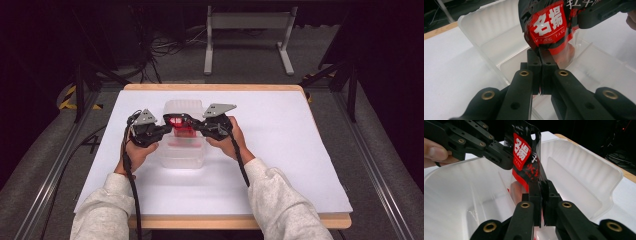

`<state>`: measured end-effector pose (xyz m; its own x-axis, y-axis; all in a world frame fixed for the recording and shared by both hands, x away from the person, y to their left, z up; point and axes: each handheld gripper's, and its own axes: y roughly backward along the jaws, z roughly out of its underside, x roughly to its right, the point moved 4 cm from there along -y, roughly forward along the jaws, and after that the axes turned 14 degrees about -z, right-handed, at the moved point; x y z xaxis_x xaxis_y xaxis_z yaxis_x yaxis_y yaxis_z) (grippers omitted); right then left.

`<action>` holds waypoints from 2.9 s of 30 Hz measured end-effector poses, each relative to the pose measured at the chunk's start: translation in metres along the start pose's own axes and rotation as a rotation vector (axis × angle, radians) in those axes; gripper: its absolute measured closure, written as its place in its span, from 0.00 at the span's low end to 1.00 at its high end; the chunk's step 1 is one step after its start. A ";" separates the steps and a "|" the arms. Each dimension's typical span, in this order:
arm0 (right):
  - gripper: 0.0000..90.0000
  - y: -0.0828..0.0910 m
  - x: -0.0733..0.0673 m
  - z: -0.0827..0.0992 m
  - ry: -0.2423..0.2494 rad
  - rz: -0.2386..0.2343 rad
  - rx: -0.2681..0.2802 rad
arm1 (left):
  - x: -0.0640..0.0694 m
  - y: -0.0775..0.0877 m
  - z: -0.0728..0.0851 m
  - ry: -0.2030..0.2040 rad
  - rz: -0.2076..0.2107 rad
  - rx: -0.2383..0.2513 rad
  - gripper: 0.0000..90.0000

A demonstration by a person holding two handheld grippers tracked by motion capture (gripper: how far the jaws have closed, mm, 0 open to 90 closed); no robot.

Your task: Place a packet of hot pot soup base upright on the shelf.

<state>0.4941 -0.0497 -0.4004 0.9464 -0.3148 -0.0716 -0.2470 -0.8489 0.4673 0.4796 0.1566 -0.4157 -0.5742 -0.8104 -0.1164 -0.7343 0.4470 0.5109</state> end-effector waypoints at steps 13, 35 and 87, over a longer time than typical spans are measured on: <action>0.93 0.003 0.001 -0.002 0.008 0.025 -0.008 | 0.000 0.001 -0.001 0.010 -0.013 0.003 0.95; 0.81 0.016 -0.002 -0.010 0.036 0.072 -0.034 | 0.000 0.025 -0.008 0.031 -0.097 0.072 0.83; 0.53 0.085 0.006 0.014 0.030 0.211 -0.179 | 0.076 0.068 0.000 -0.056 -0.114 0.123 0.19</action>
<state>0.4761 -0.1301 -0.3732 0.8843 -0.4619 0.0689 -0.4014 -0.6763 0.6177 0.3861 0.1250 -0.3897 -0.5012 -0.8378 -0.2166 -0.8327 0.3989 0.3840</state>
